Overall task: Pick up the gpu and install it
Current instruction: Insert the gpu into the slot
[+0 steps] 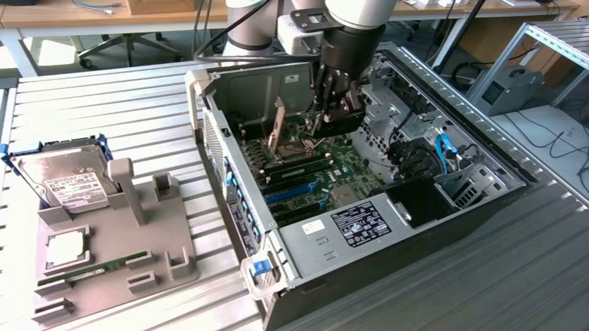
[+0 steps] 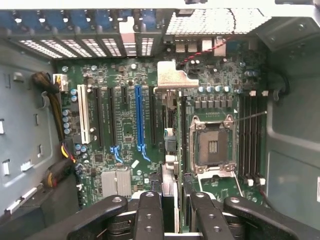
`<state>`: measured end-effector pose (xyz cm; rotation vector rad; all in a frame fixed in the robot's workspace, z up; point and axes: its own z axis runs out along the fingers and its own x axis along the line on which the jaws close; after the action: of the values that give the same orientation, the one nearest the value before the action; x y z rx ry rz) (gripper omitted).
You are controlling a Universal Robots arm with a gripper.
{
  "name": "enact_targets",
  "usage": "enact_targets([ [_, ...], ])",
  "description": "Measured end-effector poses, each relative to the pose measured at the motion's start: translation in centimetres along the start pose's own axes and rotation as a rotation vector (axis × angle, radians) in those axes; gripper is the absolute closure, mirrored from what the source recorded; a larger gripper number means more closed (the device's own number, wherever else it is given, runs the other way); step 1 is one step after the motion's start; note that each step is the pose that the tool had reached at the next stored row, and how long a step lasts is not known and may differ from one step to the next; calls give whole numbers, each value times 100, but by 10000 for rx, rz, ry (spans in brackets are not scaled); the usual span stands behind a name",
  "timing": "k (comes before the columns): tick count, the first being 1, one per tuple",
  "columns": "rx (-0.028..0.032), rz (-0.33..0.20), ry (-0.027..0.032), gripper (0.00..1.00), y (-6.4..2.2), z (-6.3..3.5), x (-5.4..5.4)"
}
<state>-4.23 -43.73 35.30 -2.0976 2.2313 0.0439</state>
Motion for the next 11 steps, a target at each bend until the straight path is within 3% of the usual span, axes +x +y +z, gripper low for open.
enact_targets([
  [11, 12, 162, 2, 73, 2, 3, 7],
])
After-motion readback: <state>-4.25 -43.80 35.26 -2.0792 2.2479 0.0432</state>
